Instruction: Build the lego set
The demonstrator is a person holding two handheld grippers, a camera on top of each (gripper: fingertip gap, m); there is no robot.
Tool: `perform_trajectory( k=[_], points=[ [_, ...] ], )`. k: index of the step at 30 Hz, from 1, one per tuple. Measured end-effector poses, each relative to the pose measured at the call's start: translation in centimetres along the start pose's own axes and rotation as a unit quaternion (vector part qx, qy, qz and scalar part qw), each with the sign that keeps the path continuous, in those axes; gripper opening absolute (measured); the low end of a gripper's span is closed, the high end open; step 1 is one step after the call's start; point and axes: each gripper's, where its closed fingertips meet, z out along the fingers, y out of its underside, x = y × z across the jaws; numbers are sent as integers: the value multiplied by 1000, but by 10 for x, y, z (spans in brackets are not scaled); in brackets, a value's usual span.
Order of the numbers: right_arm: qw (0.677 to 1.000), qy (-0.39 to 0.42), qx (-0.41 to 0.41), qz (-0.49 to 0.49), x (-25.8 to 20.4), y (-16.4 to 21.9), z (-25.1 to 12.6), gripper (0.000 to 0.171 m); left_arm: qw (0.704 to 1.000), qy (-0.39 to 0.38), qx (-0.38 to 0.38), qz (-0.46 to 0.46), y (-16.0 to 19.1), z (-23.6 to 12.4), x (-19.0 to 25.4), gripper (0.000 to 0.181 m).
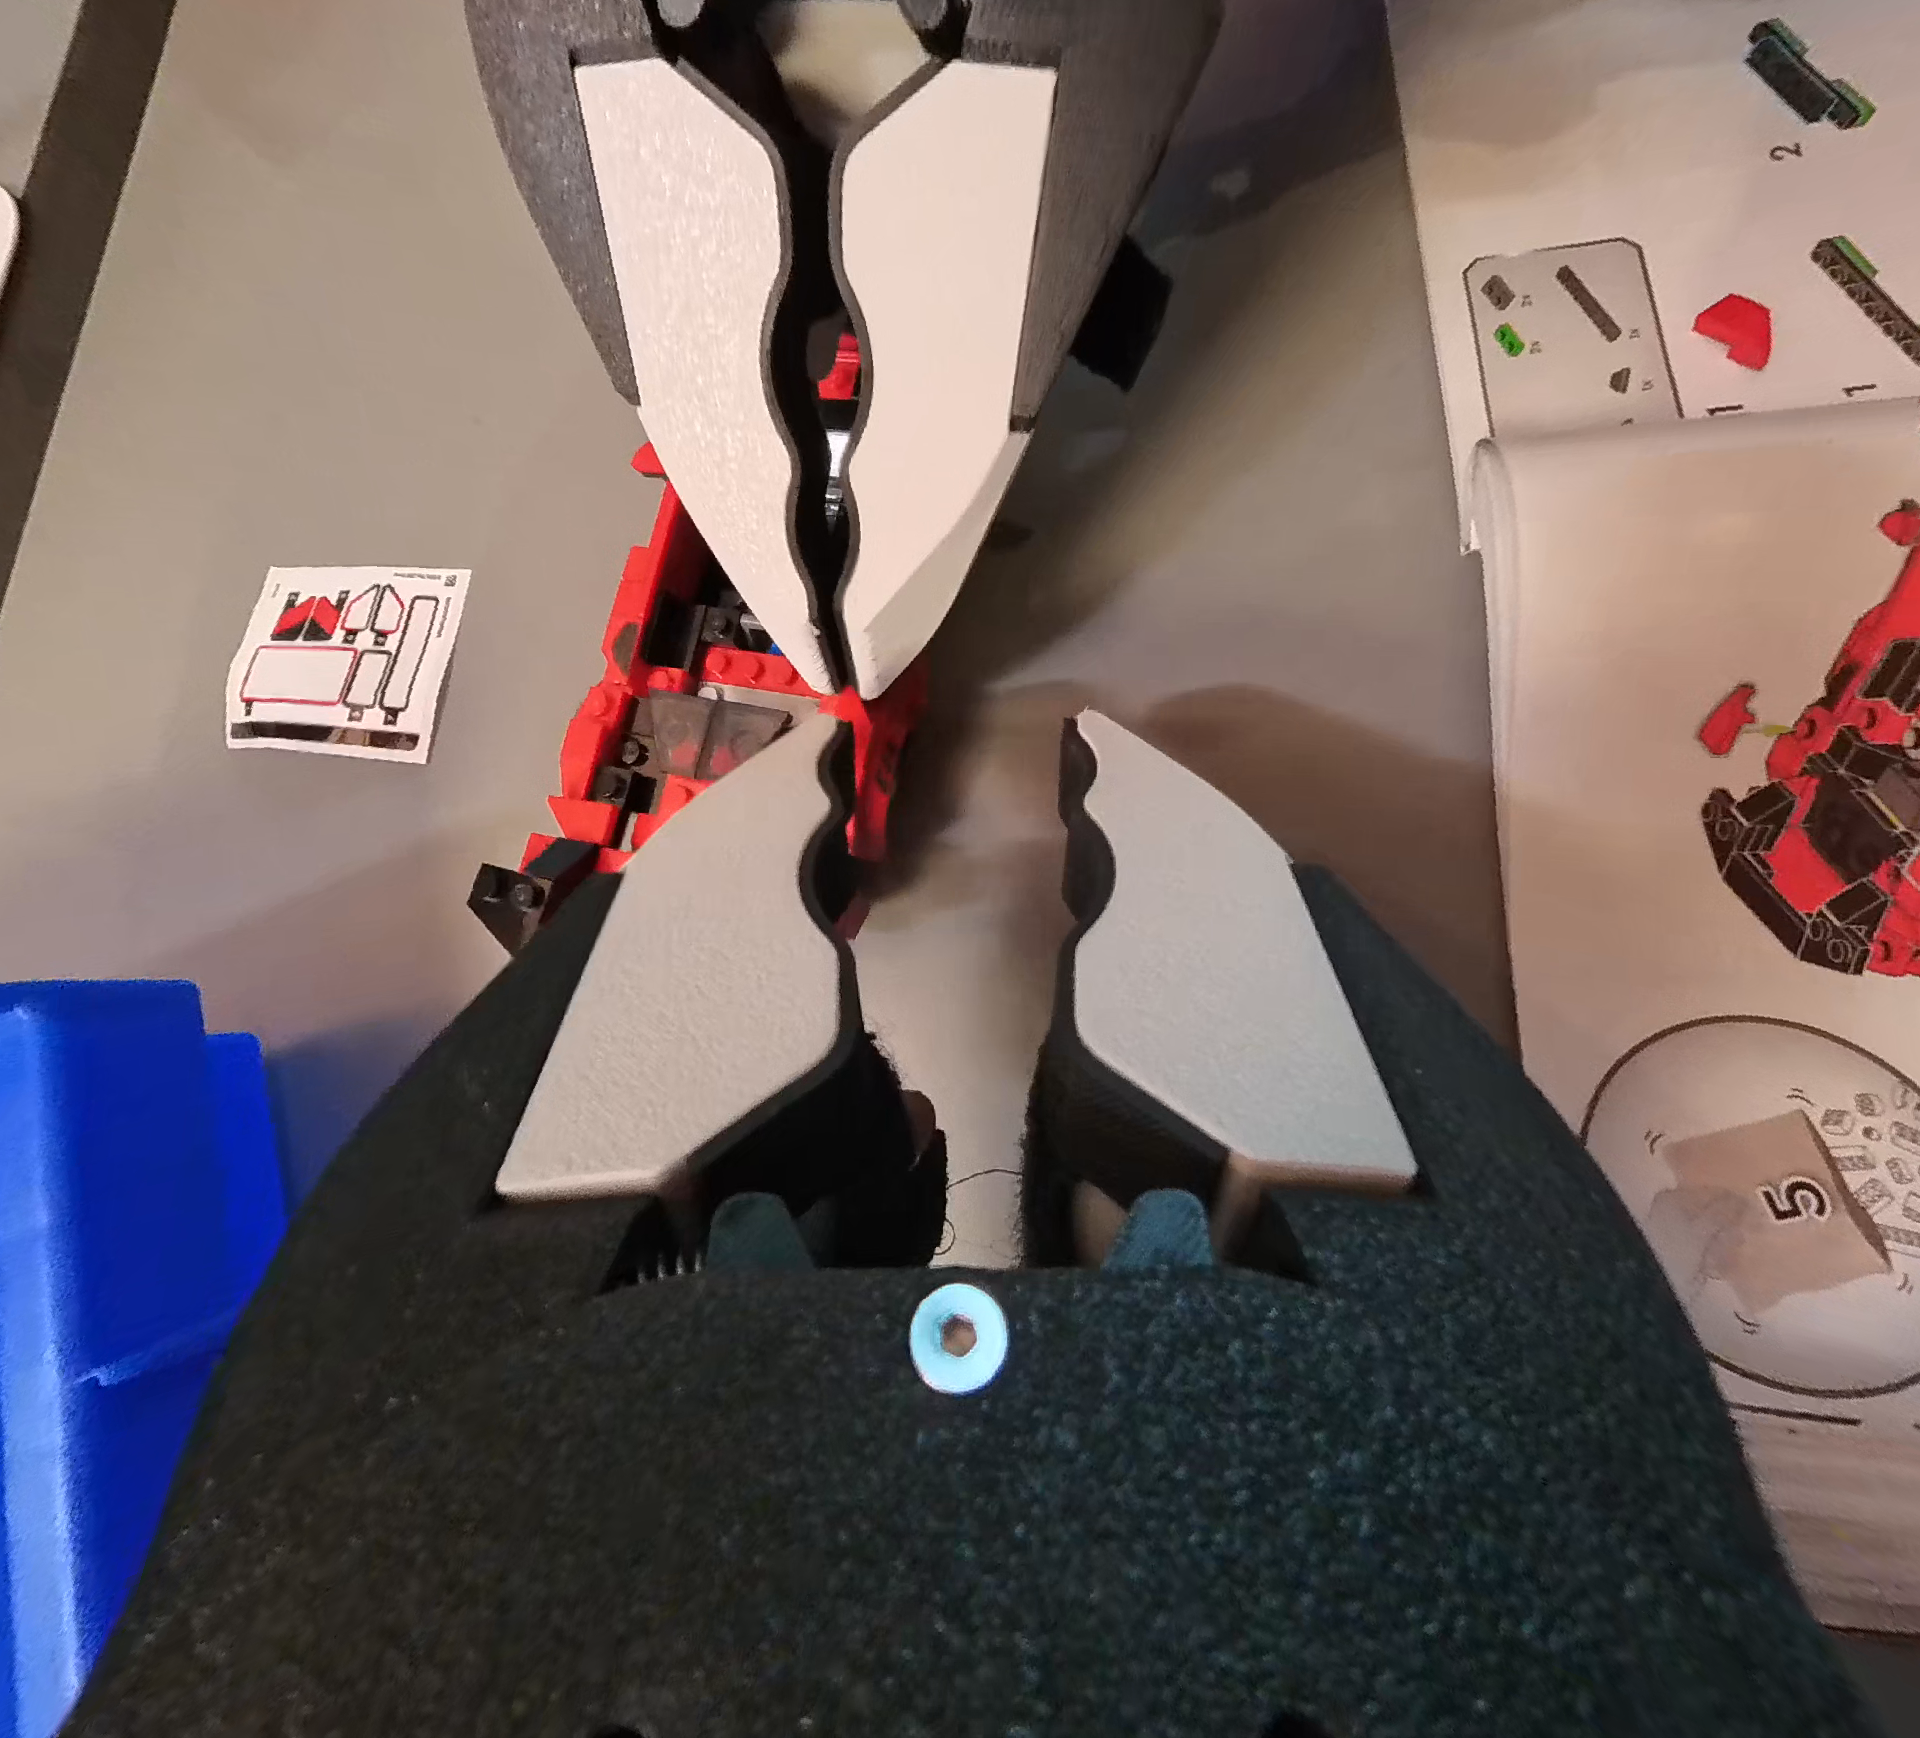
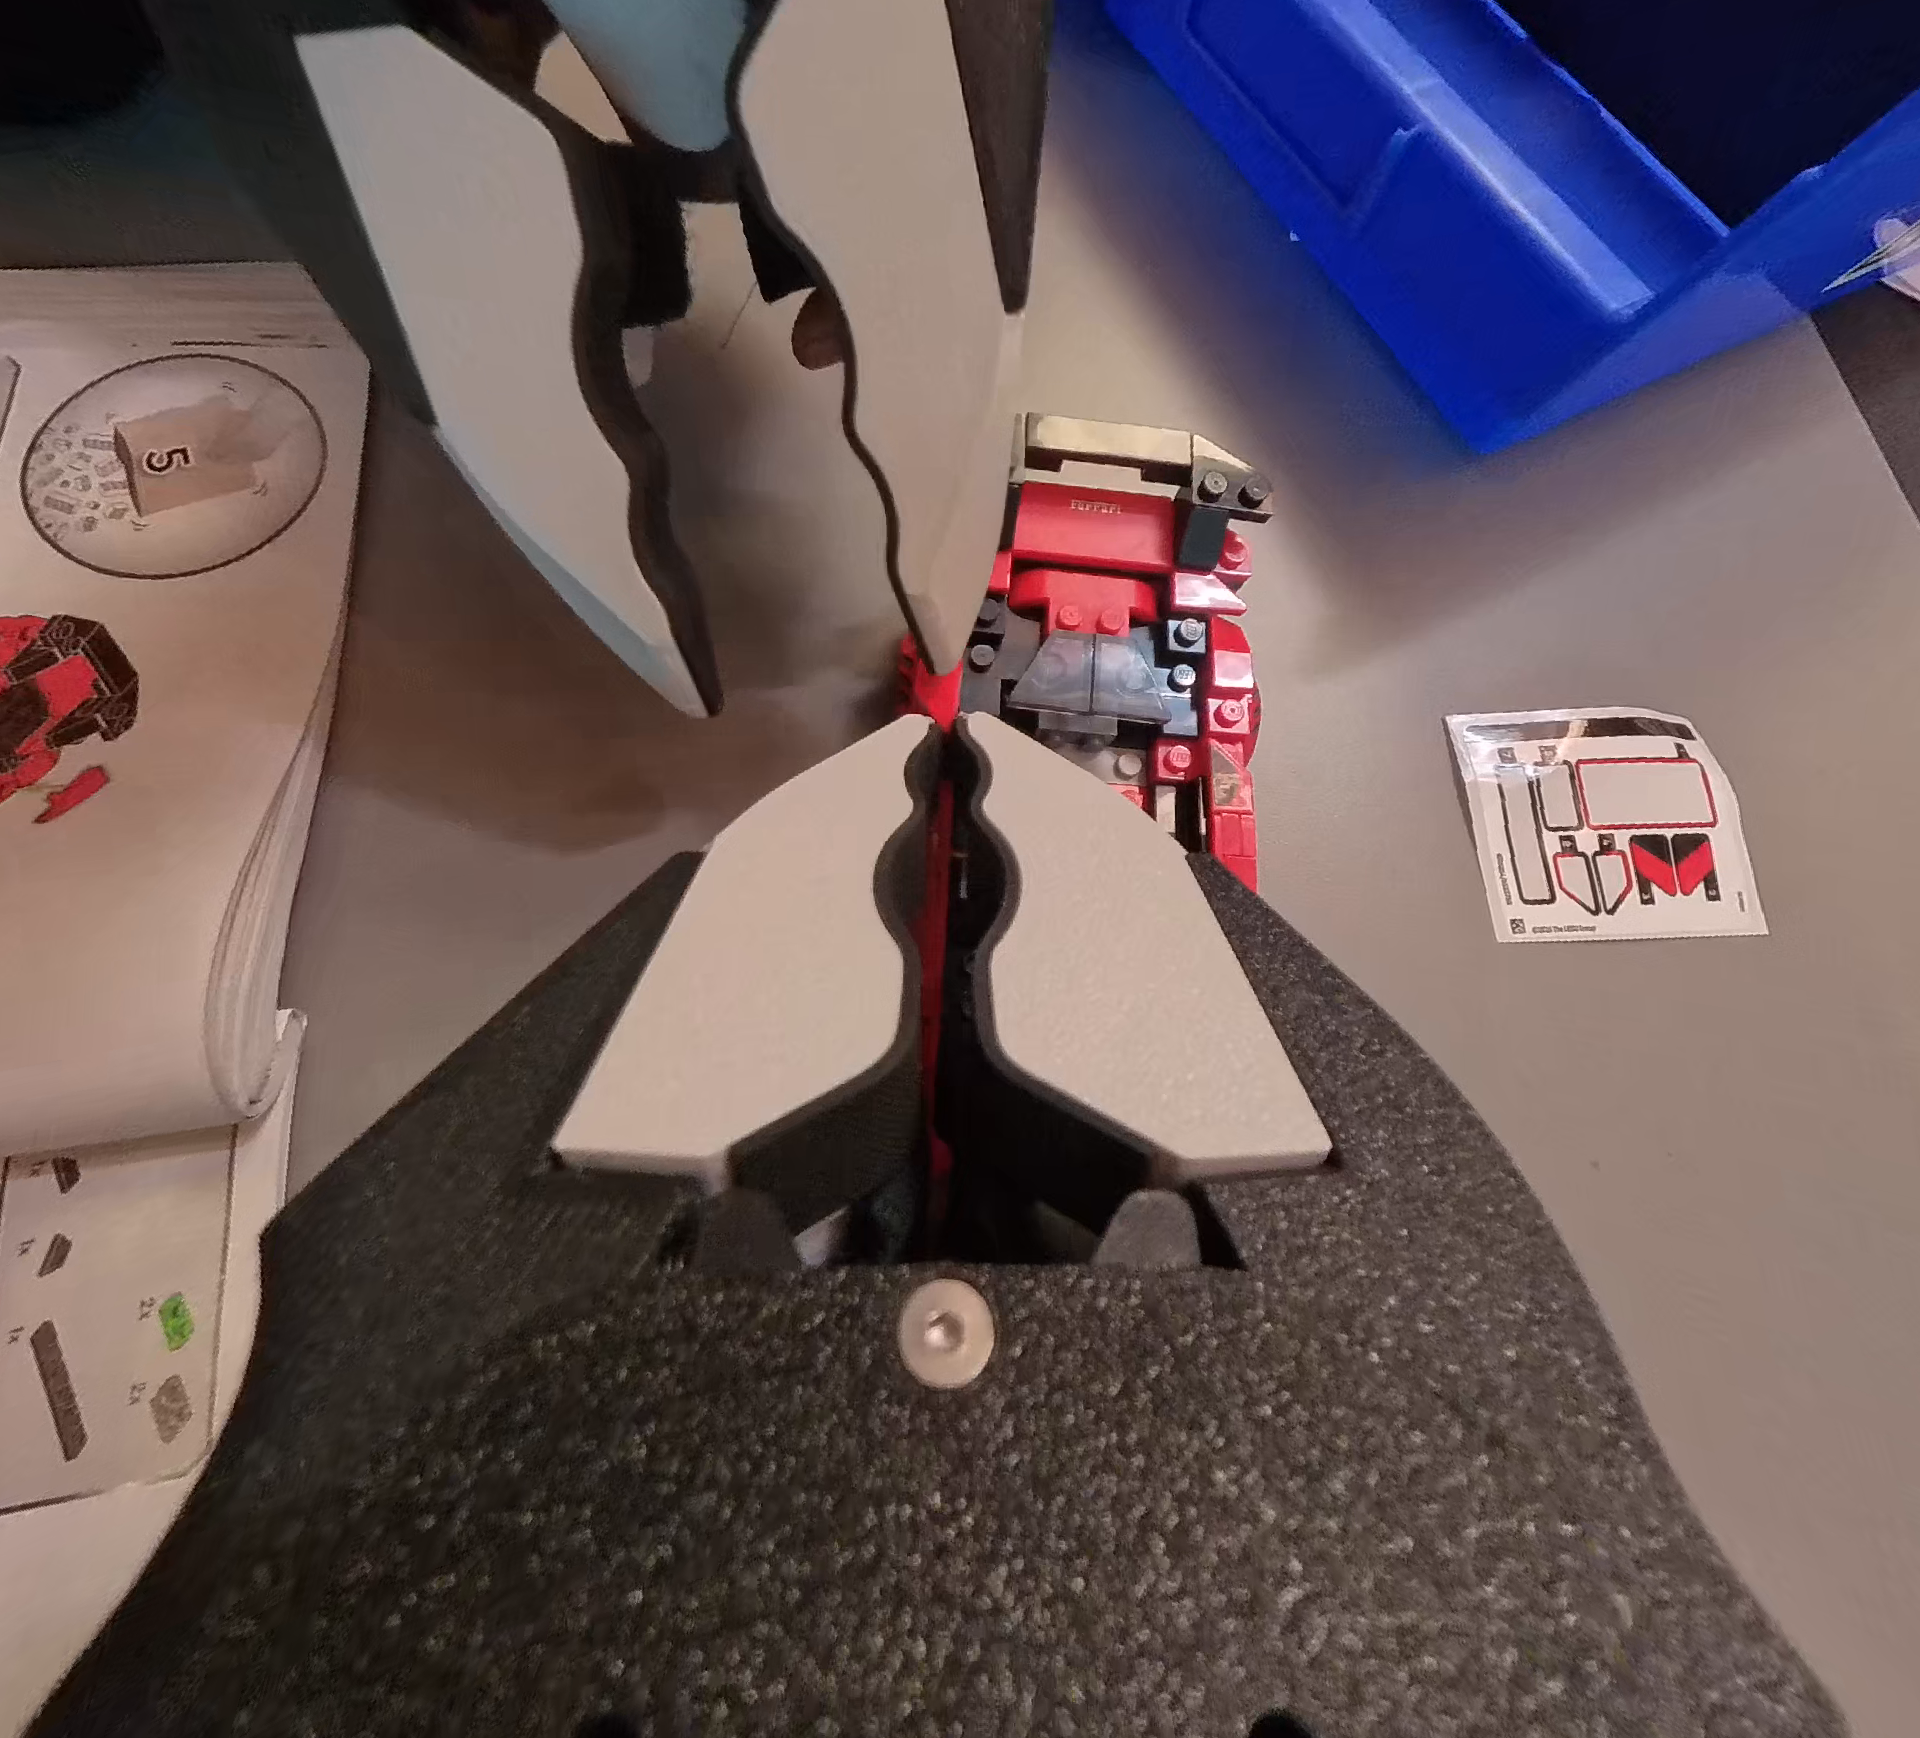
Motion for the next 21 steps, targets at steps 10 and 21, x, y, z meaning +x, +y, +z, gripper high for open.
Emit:
perform_trajectory(
  k=[10, 21],
  points=[
    [1000, 0, -2, 3, 0, 0, 0, 1, 1000, 7, -1, -22, 0, 1, 1, 40],
    [1000, 5, -15, 8, 0, 1, 0, 1, 1000, 9, -3, -24, 1, 0, 1, 38]
  ],
)
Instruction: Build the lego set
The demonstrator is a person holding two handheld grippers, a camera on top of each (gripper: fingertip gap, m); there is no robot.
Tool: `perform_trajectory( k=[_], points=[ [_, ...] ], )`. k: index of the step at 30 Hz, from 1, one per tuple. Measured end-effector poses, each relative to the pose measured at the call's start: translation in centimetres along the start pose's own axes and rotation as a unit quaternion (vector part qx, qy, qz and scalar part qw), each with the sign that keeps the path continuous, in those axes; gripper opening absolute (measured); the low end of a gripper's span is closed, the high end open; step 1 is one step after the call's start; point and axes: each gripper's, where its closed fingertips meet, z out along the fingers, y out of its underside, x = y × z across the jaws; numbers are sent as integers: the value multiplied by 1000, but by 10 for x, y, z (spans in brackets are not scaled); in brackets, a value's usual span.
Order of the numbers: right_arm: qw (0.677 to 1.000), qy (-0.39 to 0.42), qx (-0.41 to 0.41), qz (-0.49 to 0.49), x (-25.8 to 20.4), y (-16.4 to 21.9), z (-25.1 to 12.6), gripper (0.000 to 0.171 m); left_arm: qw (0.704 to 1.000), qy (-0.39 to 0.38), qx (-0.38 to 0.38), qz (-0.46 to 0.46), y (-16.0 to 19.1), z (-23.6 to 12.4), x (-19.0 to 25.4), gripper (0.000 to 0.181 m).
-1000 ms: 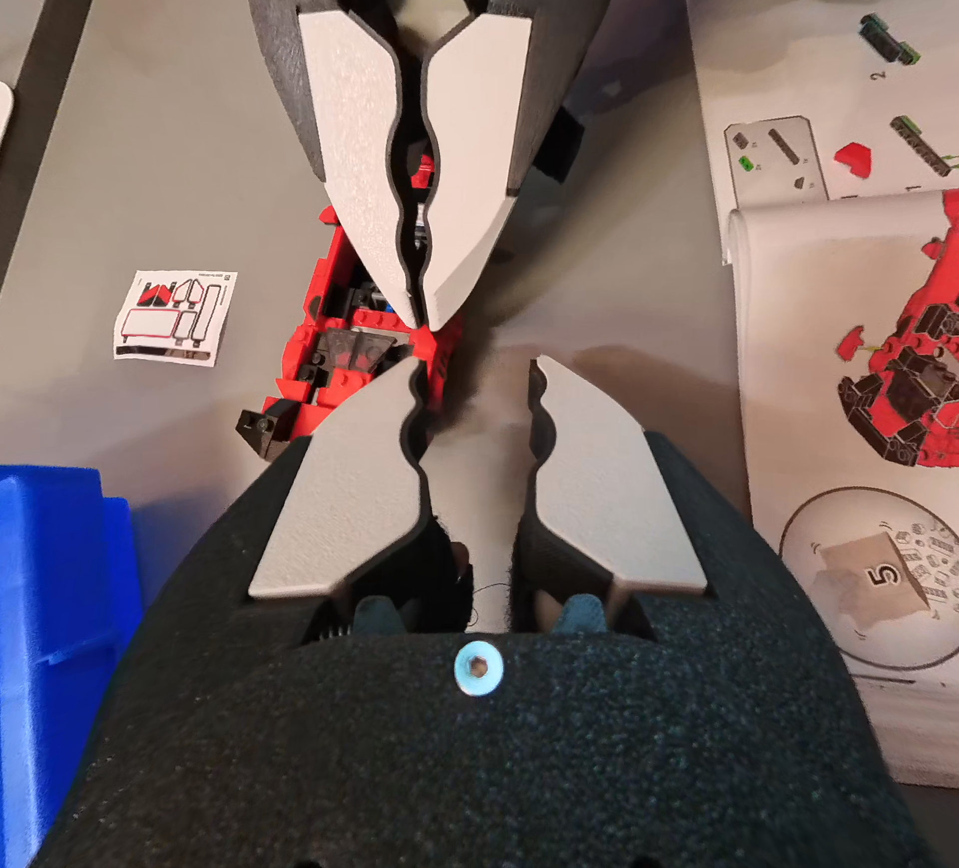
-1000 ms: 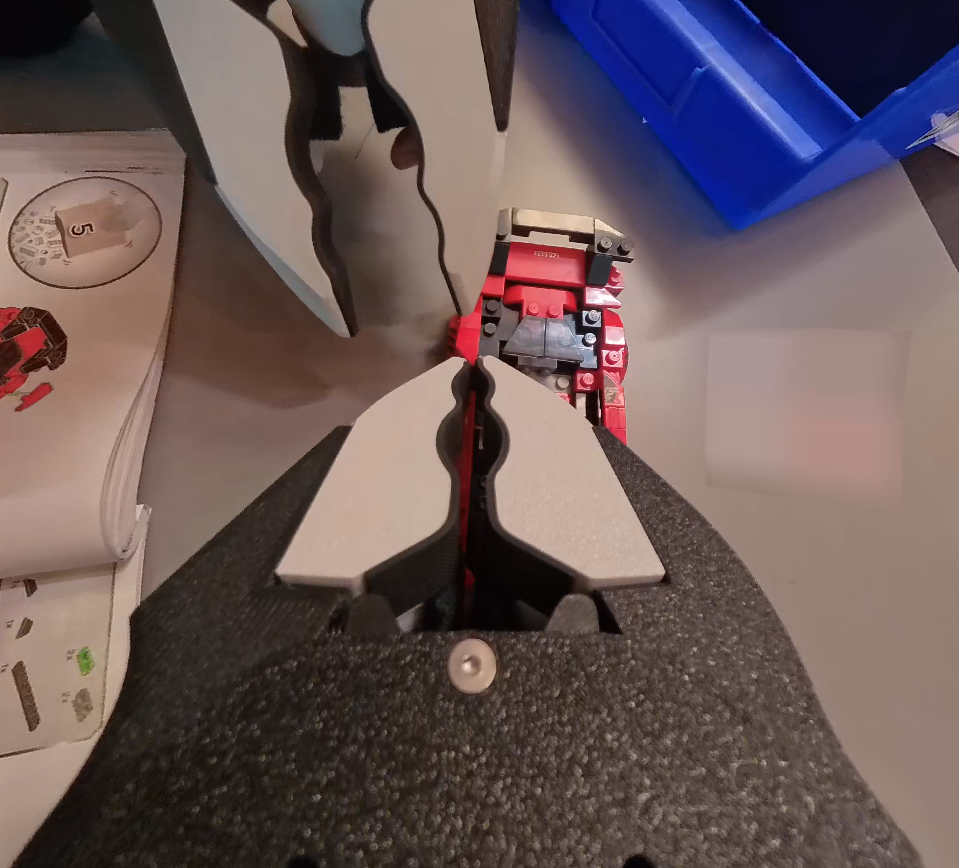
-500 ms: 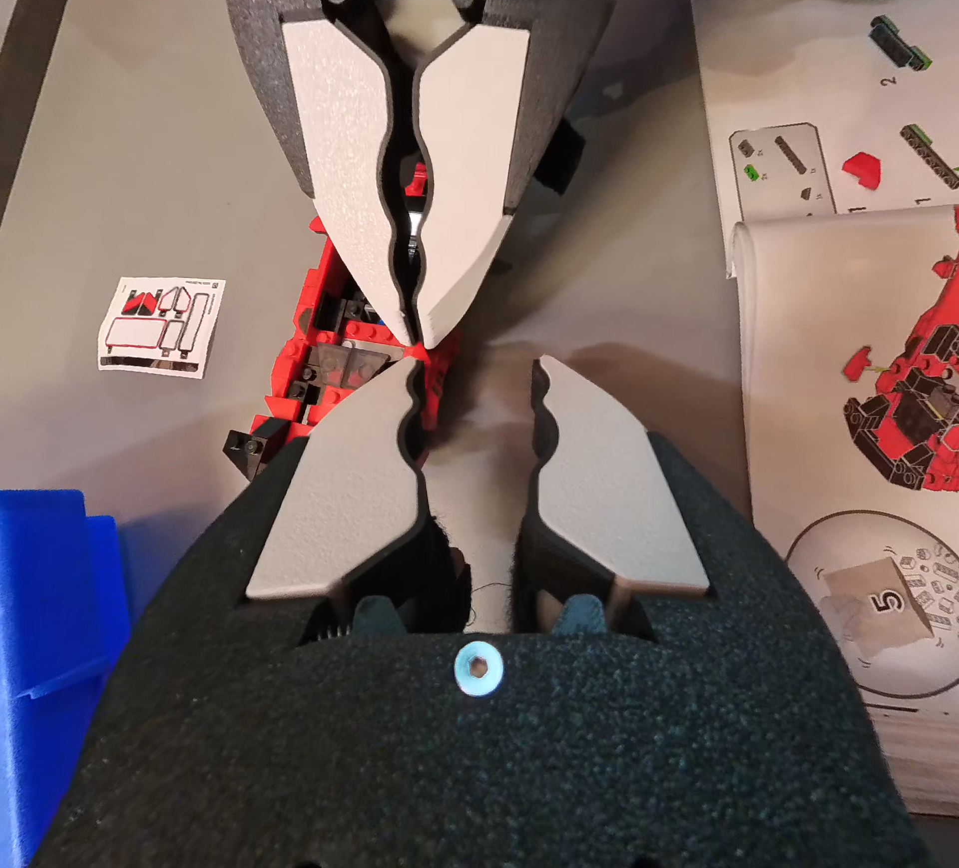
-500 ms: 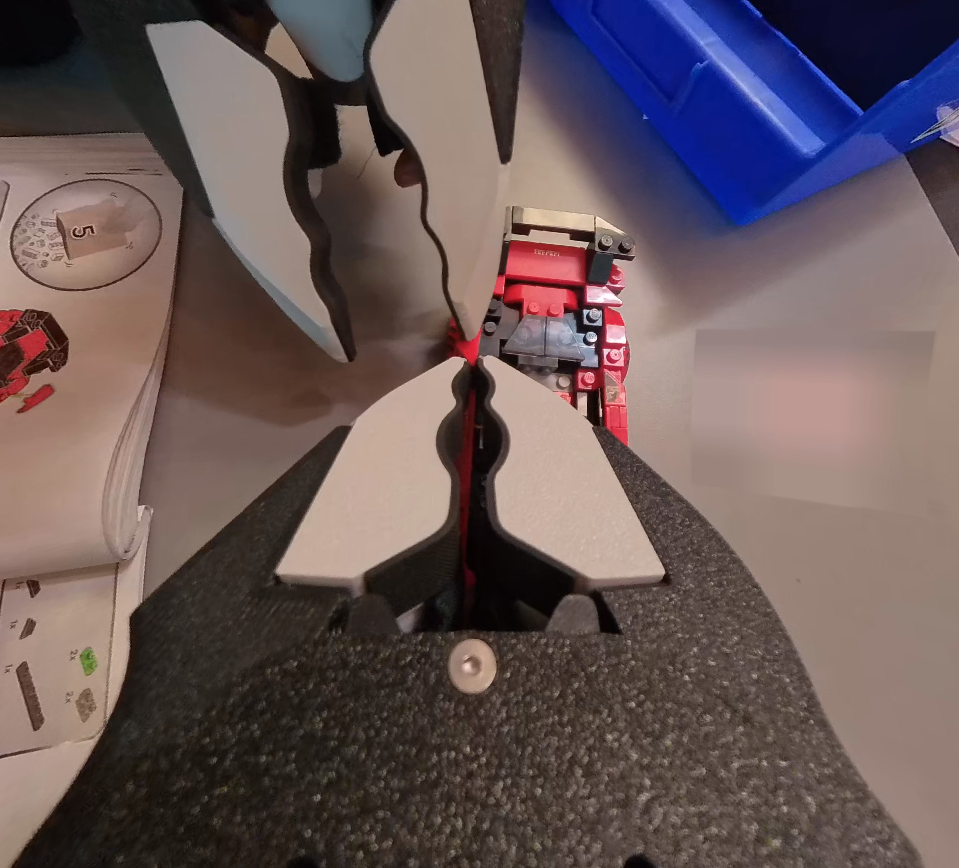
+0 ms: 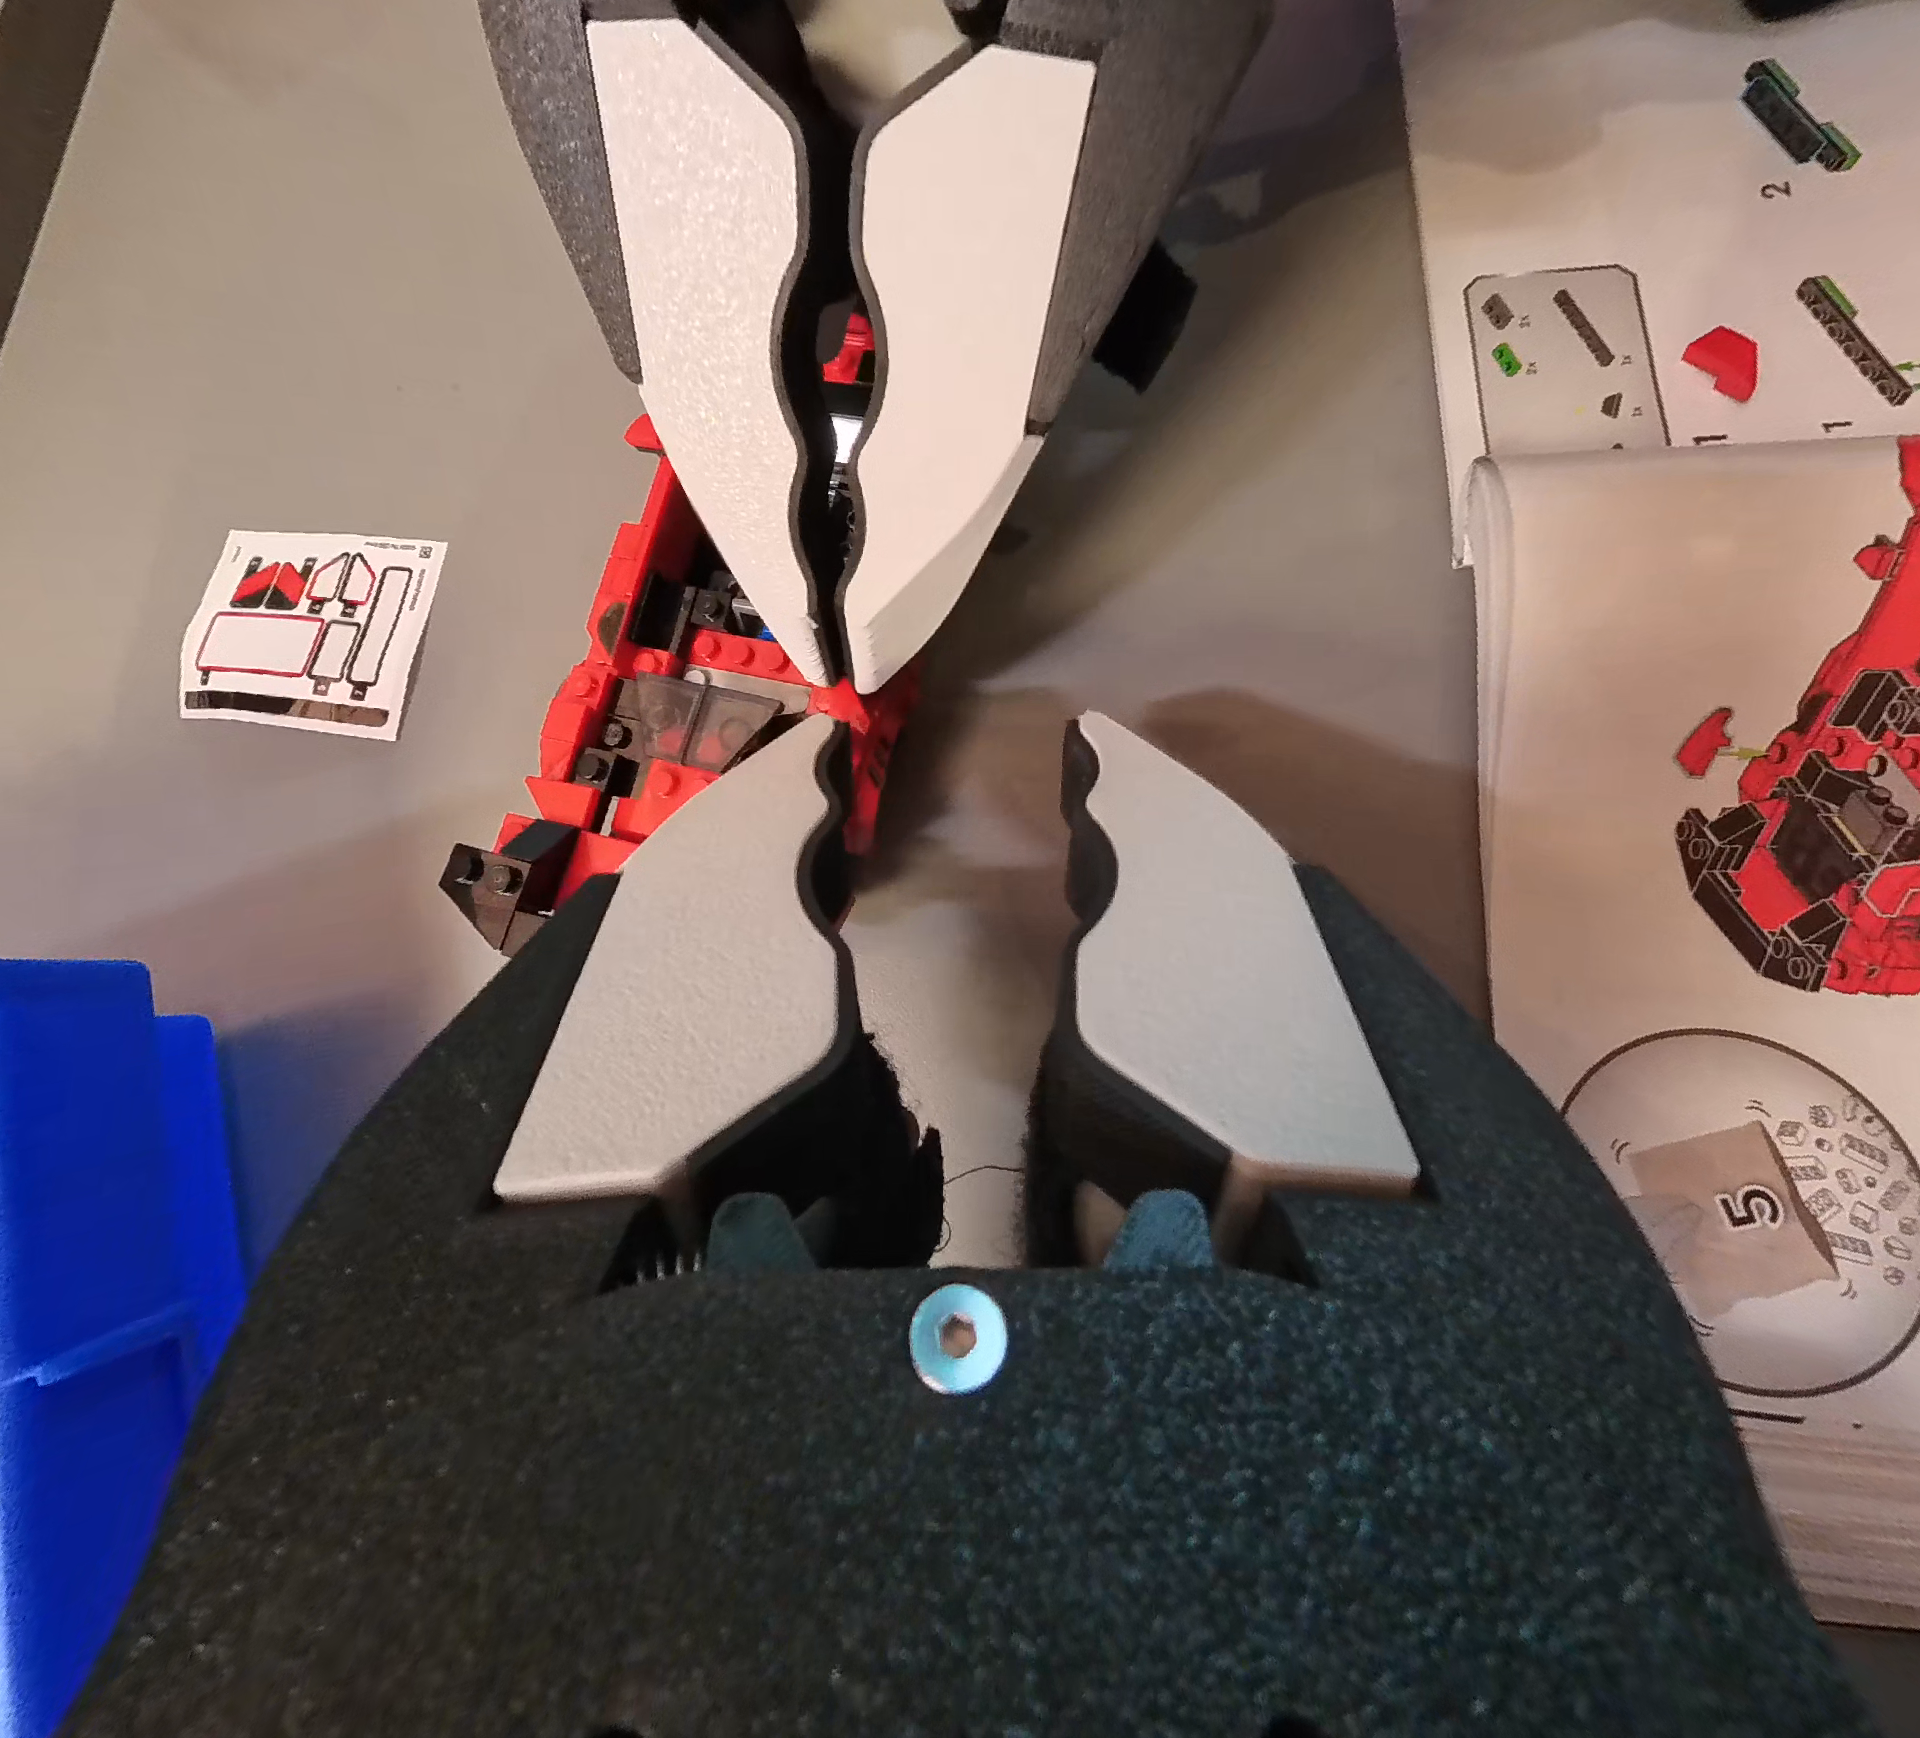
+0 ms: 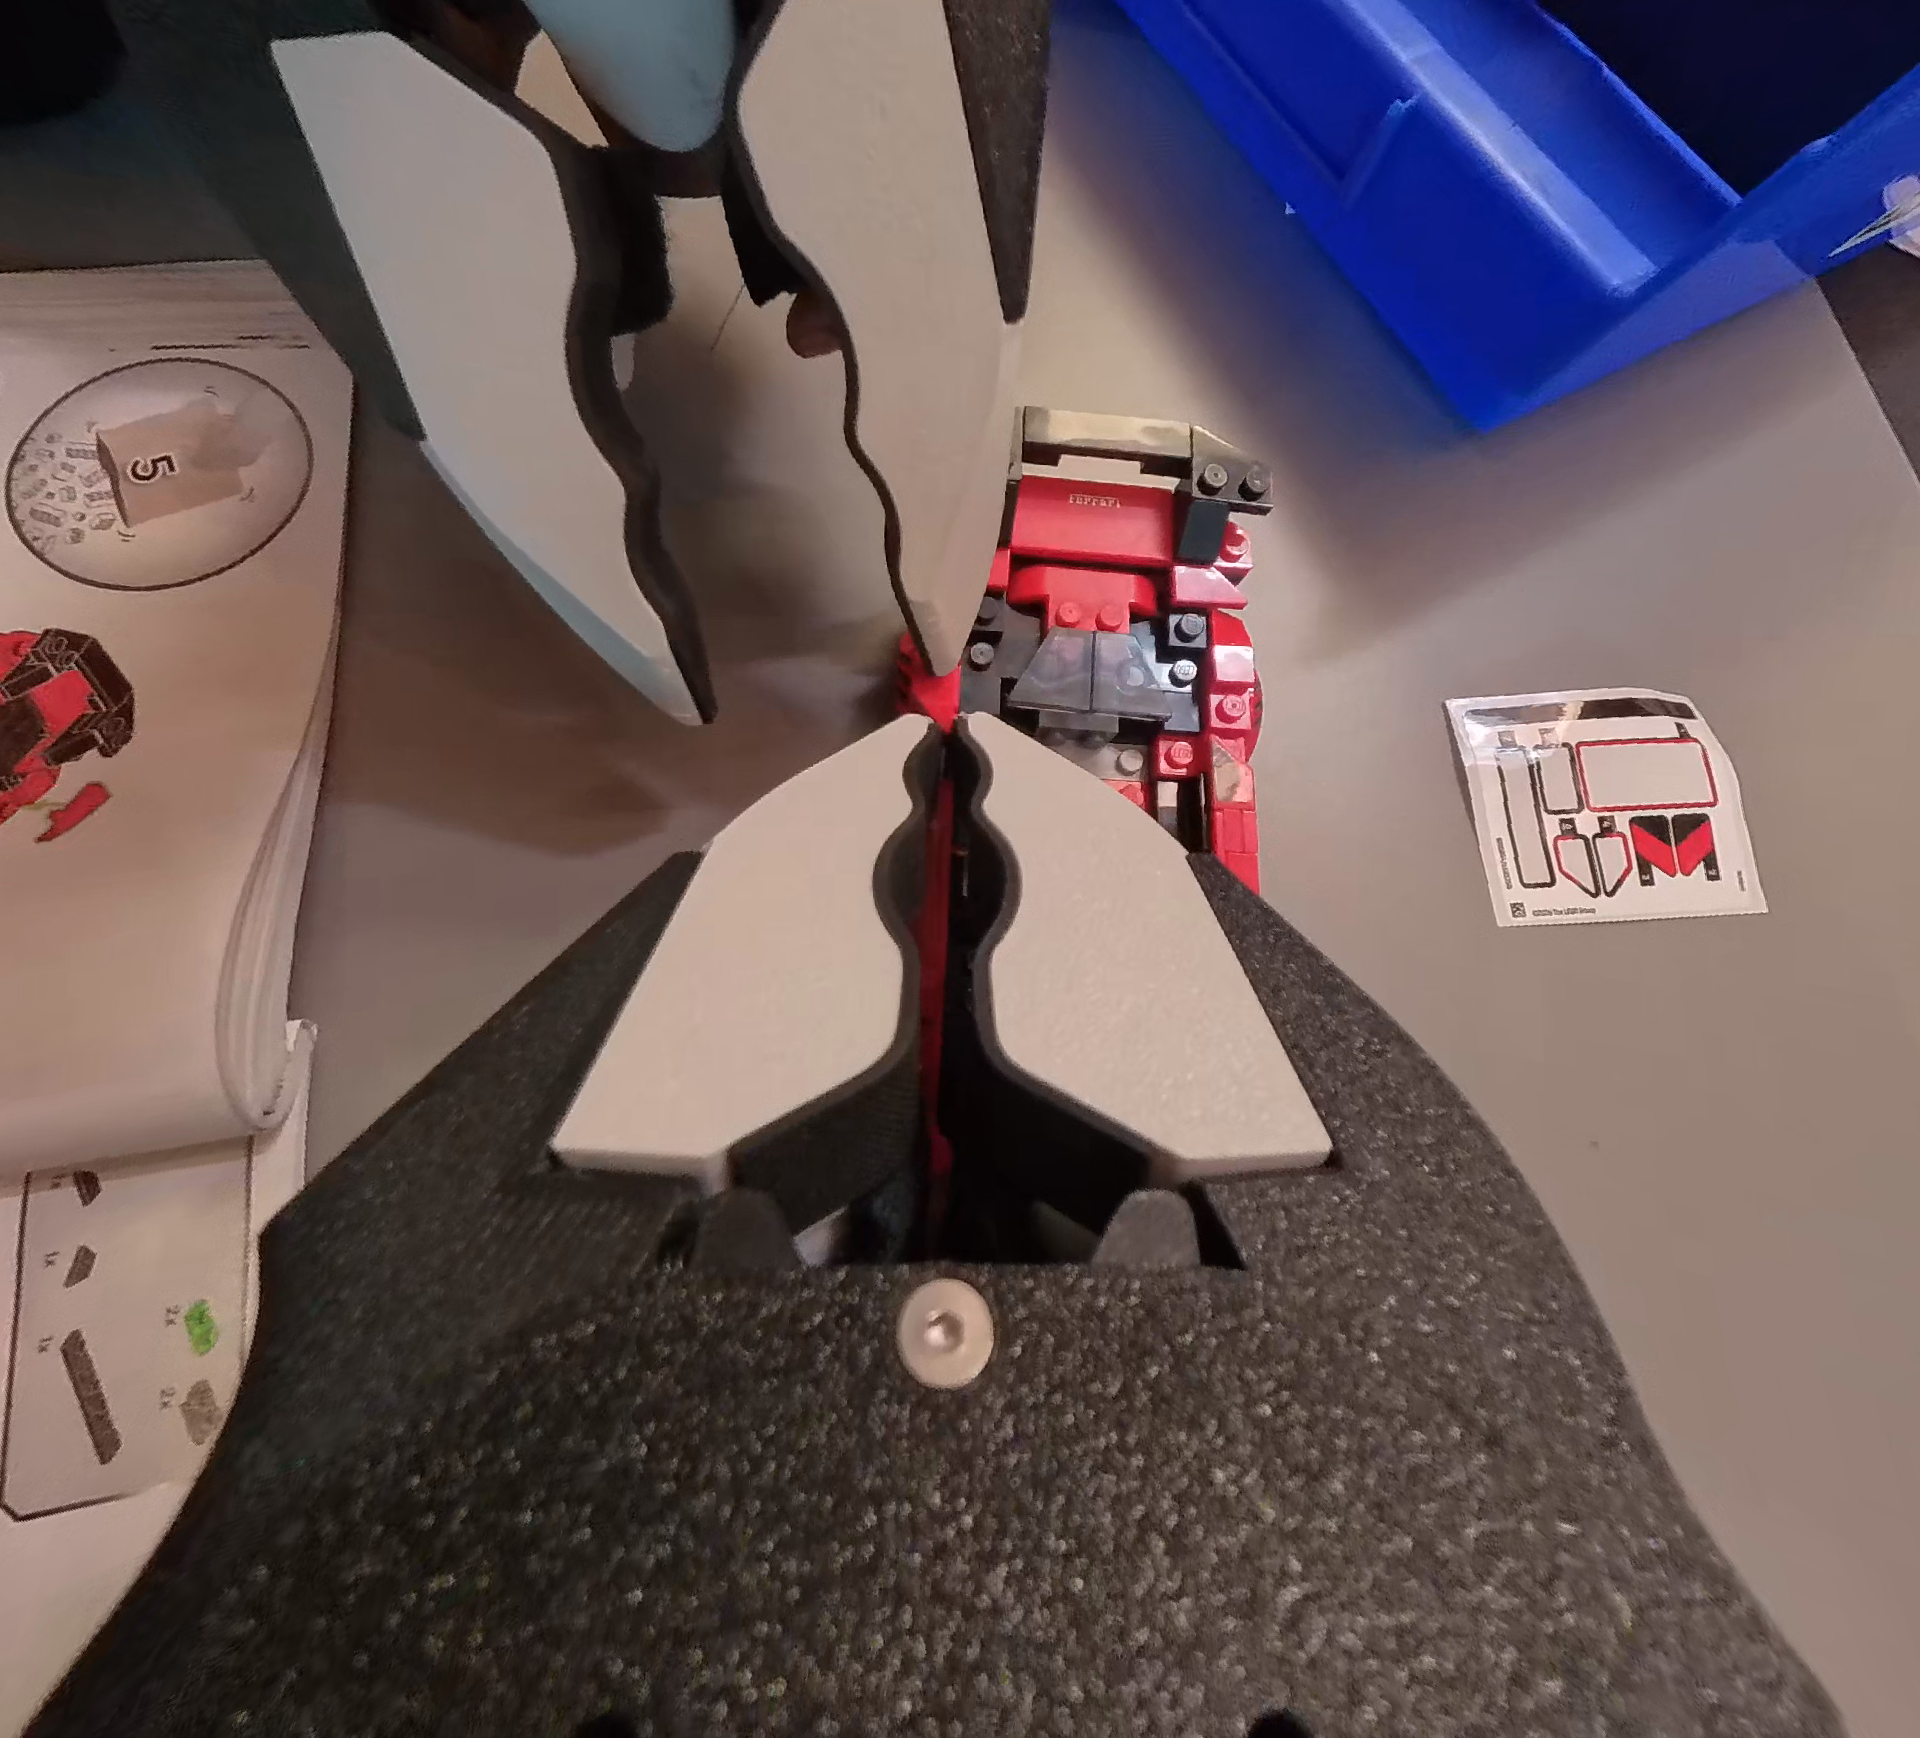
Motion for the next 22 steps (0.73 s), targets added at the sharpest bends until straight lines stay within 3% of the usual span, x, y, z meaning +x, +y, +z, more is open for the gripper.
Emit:
perform_trajectory(
  k=[18, 22],
  points=[
    [999, 51, -12, -6, 8, -6, 2, 4, 1000, 1, -17, -9, 6, 6, -4, 42],
    [998, 58, -6, 2, 11, -4, -2, 4, 1000, 5, 11, -20, 0, -2, -4, 43]
  ],
)
